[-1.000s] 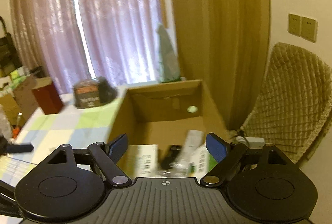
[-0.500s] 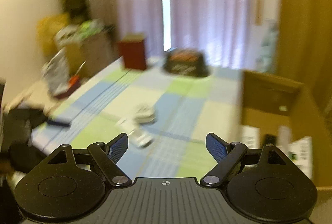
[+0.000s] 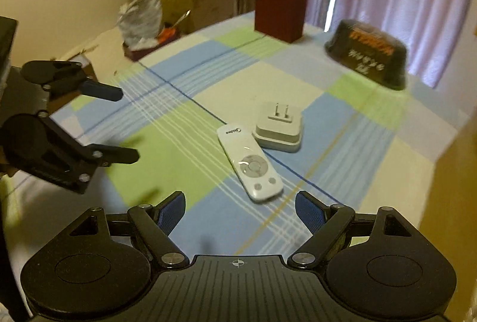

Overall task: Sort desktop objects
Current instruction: 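Move both tools back over the remote and plug adapter on the table, then grasp the white remote with the right tool while the left grasps the white plug adapter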

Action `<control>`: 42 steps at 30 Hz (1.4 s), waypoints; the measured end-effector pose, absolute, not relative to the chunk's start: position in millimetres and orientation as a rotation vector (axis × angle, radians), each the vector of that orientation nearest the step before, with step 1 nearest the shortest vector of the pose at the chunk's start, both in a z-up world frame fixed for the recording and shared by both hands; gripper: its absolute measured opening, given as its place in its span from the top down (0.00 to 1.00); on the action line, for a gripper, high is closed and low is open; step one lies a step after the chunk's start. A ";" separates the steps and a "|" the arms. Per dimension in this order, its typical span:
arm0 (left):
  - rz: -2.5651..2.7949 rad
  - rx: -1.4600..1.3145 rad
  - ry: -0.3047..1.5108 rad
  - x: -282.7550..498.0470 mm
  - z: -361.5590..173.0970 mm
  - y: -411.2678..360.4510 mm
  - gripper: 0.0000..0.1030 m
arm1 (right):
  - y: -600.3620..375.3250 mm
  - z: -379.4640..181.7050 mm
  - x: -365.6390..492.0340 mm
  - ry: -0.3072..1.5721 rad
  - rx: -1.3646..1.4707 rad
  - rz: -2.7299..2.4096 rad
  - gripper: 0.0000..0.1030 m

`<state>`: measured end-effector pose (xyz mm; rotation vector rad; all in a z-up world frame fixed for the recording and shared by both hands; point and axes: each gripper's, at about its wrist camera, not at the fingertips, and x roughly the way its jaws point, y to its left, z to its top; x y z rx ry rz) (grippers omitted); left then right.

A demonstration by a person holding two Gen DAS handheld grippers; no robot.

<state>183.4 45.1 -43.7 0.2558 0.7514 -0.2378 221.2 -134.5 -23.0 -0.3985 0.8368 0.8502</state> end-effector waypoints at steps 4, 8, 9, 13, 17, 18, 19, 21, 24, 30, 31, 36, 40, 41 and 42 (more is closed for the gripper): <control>-0.244 0.227 0.779 189.3 -52.3 51.2 0.19 | -116.6 -41.4 248.8 0.895 -0.435 0.886 0.25; -0.247 0.248 0.753 194.7 -52.0 49.3 0.19 | -100.0 -59.1 271.6 0.916 -0.498 0.908 0.35; -0.247 0.242 0.752 196.8 -52.7 49.4 0.19 | -96.4 -61.8 275.0 0.913 -0.512 0.917 0.35; -0.262 0.199 0.771 206.6 -58.6 51.6 0.19 | -82.1 -67.7 284.9 0.895 -0.567 0.967 0.35; -0.257 0.219 0.769 217.6 -63.1 52.0 0.19 | -71.5 -75.4 292.1 0.898 -0.628 1.001 0.50; -0.255 0.220 0.769 220.6 -64.1 53.1 0.19 | -70.0 -77.2 293.4 0.900 -0.642 1.004 0.51; -0.250 0.215 0.770 223.0 -64.8 54.4 0.19 | -69.6 -78.3 294.8 0.903 -0.643 1.005 0.51; -0.246 0.210 0.770 226.9 -65.5 56.2 0.19 | -71.1 -79.3 298.4 0.917 -0.619 1.009 0.53; -0.249 0.206 0.770 230.9 -66.9 57.2 0.19 | -74.7 -80.5 301.9 0.948 -0.573 1.003 0.60; -0.258 0.218 0.771 234.1 -69.5 55.3 0.19 | -80.7 -77.8 287.2 0.973 -0.558 0.964 0.61; -0.262 0.223 0.770 234.0 -69.4 54.4 0.19 | -82.2 -76.6 282.1 0.972 -0.562 0.952 0.61; -0.316 0.280 0.766 238.1 -68.2 41.9 0.21 | -101.0 -73.9 254.3 0.987 -0.545 0.895 0.61; -0.403 0.371 0.749 252.4 -66.1 24.1 0.22 | -125.3 -72.8 229.5 1.000 -0.493 0.823 0.61; -0.427 0.392 0.747 258.6 -66.1 19.6 0.22 | -131.5 -72.0 225.2 1.005 -0.481 0.802 0.61; -0.451 0.414 0.745 264.9 -66.1 15.1 0.22 | -137.3 -71.0 222.4 1.008 -0.472 0.781 0.61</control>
